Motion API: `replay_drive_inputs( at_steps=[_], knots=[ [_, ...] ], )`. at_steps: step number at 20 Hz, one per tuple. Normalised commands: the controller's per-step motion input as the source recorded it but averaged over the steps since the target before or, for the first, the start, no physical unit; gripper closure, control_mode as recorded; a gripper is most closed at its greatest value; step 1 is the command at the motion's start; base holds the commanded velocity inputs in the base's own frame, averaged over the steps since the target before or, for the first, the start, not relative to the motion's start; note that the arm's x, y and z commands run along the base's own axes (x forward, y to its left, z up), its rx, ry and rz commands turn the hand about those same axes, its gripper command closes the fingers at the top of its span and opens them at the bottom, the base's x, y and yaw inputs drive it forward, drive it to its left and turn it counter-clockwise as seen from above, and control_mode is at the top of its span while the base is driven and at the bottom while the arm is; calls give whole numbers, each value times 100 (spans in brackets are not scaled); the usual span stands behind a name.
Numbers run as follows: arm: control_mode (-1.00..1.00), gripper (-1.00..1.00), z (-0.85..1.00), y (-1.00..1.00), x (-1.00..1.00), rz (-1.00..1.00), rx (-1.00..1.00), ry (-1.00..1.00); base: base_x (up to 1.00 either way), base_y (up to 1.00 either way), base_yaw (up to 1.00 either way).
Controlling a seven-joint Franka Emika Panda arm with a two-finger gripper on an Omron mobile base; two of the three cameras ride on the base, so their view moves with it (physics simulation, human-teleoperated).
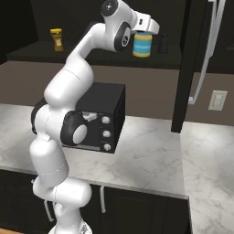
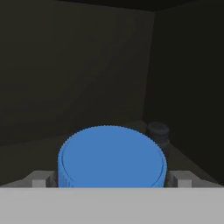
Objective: Collect the turmeric, mayonnaise, and shaker from the cabinet and place them next to the stove.
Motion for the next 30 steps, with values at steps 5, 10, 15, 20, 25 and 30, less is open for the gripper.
replay_drive_inputs(
  at_steps=[5, 10, 15, 20, 25, 30],
  knots=[
    [-100, -100, -12, -9, 0, 0, 0, 0, 0, 0, 0],
    [-100, -100, -14, -1, 0, 0, 0, 0, 0, 0, 0],
    [-100, 100, -15, 0, 0, 1, 0, 0, 0, 0, 0],
    [-100, 100, -8, 0, 0, 2, 0, 0, 0, 0, 0],
    [-100, 100, 0, 0, 0, 1, 0, 0, 0, 0, 0],
    [-100, 100, 0, 0, -3, 0, 0, -1, 0, 0, 0]
  ],
)
